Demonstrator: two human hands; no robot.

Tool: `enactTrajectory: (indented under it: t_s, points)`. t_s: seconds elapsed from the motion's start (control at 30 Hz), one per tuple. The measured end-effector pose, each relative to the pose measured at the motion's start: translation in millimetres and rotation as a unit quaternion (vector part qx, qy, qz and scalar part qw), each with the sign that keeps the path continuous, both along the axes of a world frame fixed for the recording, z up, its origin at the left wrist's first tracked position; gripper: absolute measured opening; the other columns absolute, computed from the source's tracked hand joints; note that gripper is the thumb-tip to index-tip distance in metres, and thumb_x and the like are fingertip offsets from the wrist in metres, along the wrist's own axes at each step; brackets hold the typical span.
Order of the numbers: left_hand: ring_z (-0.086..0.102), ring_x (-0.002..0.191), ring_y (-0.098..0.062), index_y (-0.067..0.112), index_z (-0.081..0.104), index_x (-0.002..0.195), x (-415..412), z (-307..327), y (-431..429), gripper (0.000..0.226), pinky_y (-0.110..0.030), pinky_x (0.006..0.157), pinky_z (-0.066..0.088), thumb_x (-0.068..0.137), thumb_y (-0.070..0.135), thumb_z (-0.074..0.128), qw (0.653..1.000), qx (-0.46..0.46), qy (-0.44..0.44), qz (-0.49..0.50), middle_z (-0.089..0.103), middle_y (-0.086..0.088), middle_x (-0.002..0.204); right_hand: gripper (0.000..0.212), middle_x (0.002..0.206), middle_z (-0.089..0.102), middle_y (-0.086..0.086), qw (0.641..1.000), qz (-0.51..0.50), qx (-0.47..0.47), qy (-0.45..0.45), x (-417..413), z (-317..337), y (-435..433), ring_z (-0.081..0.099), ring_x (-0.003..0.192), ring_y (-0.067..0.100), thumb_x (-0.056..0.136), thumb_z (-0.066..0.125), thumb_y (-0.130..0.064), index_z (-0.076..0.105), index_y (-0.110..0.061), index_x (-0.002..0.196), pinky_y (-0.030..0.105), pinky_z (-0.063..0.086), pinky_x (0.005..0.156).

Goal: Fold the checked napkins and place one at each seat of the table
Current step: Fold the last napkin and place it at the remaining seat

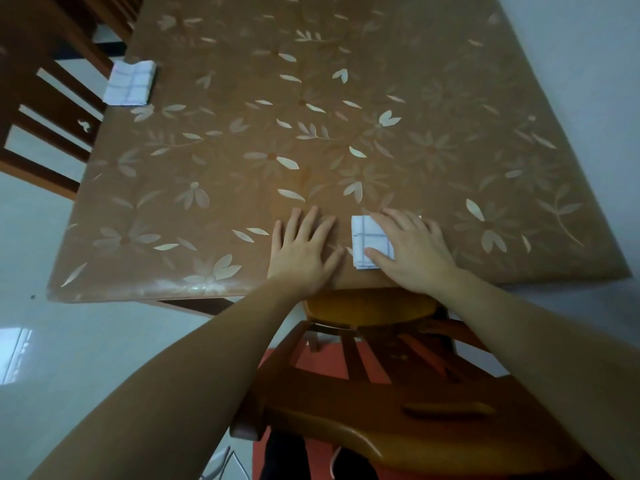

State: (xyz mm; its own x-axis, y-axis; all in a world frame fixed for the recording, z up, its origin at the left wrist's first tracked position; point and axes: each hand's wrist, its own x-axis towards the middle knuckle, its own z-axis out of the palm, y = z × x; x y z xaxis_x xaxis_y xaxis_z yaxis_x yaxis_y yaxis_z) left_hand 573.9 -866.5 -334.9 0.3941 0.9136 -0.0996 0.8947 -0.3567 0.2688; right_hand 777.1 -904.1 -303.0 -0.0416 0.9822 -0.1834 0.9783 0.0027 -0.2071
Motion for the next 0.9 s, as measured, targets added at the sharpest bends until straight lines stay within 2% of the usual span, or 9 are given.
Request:
enactTrajectory:
  t_s: [0.23,0.37,0.53,0.7,0.9]
  points:
    - [0.003,0.151,-0.025,0.035,0.025,0.151,0.5,-0.5,-0.1,0.060,-0.050,0.120,0.000,0.096,0.059,0.031,1.000,0.001,0.005,0.003,0.015,0.003,0.163,0.063,0.153,0.036,-0.004,1.000,0.005,0.017,0.003,0.8,-6.8,-23.5,0.030,0.141,0.020,0.091,0.039,-0.057,0.035,-0.027,0.147,0.045,0.024,0.111]
    - [0.003,0.151,-0.025,0.036,0.024,0.151,0.5,-1.0,-0.1,0.060,-0.050,0.120,-0.001,0.096,0.059,0.031,1.000,-0.002,0.003,0.003,0.015,0.003,0.163,0.062,0.154,0.034,-0.003,1.000,-0.002,0.020,-0.003,1.3,-8.5,-27.3,0.027,0.143,0.020,0.094,0.045,-0.054,0.033,-0.026,0.148,0.046,0.022,0.113]
    - [0.004,0.151,-0.025,0.035,0.026,0.151,0.4,-1.0,0.2,0.059,-0.050,0.120,0.001,0.096,0.058,0.034,1.000,0.000,0.000,0.003,0.017,0.003,0.163,0.064,0.156,0.030,0.000,1.000,-0.009,0.014,0.010,-5.5,-6.9,-26.5,0.023,0.145,0.022,0.094,0.045,-0.055,0.031,-0.027,0.150,0.047,0.020,0.116]
    - [0.002,0.151,-0.025,0.036,0.025,0.150,-0.6,6.6,3.4,0.059,-0.051,0.120,0.001,0.096,0.059,0.032,1.000,-0.023,0.006,-0.006,0.015,0.003,0.163,0.090,0.163,0.009,-0.002,0.998,0.014,-0.046,0.038,13.8,7.2,-28.4,0.007,0.150,0.021,0.083,0.048,-0.074,0.016,-0.030,0.154,0.046,0.019,0.118]
    - [0.001,0.151,-0.025,0.036,0.023,0.151,-0.7,10.5,2.4,0.059,-0.051,0.121,0.002,0.097,0.059,0.031,0.999,-0.038,0.013,-0.008,0.014,0.003,0.163,0.097,0.163,0.008,0.001,0.996,0.033,-0.086,0.003,36.5,9.0,-29.1,0.011,0.149,0.022,0.080,0.055,-0.073,0.011,-0.031,0.155,0.044,0.024,0.116]
